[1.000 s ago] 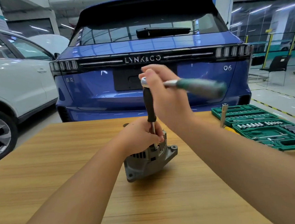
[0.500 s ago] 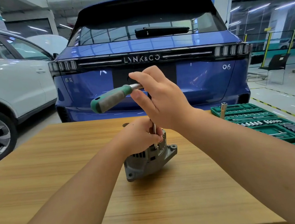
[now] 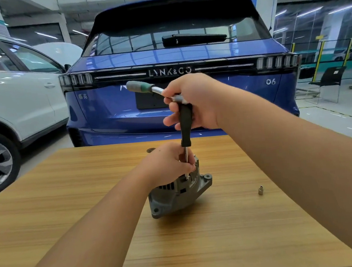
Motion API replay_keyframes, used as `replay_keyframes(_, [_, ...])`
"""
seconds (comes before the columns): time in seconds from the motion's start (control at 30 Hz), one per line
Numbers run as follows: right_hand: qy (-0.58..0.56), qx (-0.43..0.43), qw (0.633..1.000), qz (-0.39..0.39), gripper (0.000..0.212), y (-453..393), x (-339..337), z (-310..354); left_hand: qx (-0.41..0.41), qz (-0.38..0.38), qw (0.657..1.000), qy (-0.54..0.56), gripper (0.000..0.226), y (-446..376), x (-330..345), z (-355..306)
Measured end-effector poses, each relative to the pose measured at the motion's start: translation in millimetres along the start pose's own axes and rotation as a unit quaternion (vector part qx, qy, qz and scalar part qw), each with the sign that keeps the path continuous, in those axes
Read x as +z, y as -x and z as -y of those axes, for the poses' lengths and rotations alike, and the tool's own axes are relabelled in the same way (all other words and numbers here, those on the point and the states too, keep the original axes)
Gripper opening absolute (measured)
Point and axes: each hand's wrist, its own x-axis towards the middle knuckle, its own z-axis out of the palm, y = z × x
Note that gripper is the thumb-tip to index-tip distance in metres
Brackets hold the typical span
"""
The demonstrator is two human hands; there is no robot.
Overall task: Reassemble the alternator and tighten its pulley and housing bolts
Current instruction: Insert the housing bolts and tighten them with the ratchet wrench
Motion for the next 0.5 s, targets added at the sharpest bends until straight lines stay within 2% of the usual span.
replay_keyframes(0.07, [-0.125, 0.031, 0.991, 0.048, 0.011, -0.7, -0.2, -8.2, 0.0, 0.002, 1.0, 0.001, 0.015, -0.4, -0.5, -0.1])
replay_keyframes(0.17, [-0.278, 0.017, 0.96, 0.017, 0.009, -6.1, 10.4, -24.0, 0.0, -0.001, 1.0, -0.005, 0.013, -0.8, -0.8, -0.8])
replay_keyframes(0.23, [-0.338, -0.051, 0.939, -0.028, 0.01, -6.6, 18.8, -34.6, -0.003, -0.001, 1.0, -0.011, 0.012, -1.8, -0.7, -1.1])
replay_keyframes(0.27, [-0.322, -0.11, 0.939, -0.054, 0.009, -6.8, 22.2, -39.8, -0.005, -0.003, 1.0, -0.015, 0.013, -2.4, -1.0, -1.1])
replay_keyframes(0.33, [-0.188, -0.243, 0.945, -0.115, 0.015, -4.0, 28.4, -50.5, -0.005, -0.007, 1.0, -0.016, 0.016, -2.4, -1.4, 0.1])
replay_keyframes(0.37, [-0.08, -0.325, 0.929, -0.157, 0.022, -2.4, 29.8, -55.4, -0.003, -0.008, 1.0, -0.013, 0.016, -2.1, -1.6, 1.1])
replay_keyframes(0.4, [0.037, -0.416, 0.885, -0.204, 0.026, -2.9, 29.3, -60.2, -0.002, -0.006, 1.0, -0.008, 0.017, -1.5, -1.2, 1.8])
replay_keyframes(0.43, [0.139, -0.495, 0.825, -0.236, 0.024, -4.9, 28.2, -64.8, -0.001, -0.005, 1.0, -0.001, 0.016, -1.0, -0.9, 2.4])
replay_keyframes(0.47, [0.213, -0.539, 0.774, -0.255, 0.021, -6.4, 27.4, -68.3, 0.0, -0.005, 1.0, 0.002, 0.012, -1.0, -0.5, 2.9])
replay_keyframes(0.5, [0.258, -0.549, 0.751, -0.261, 0.02, -7.0, 26.4, -69.3, 0.002, -0.007, 1.0, 0.0, 0.008, -1.4, -0.3, 2.7])
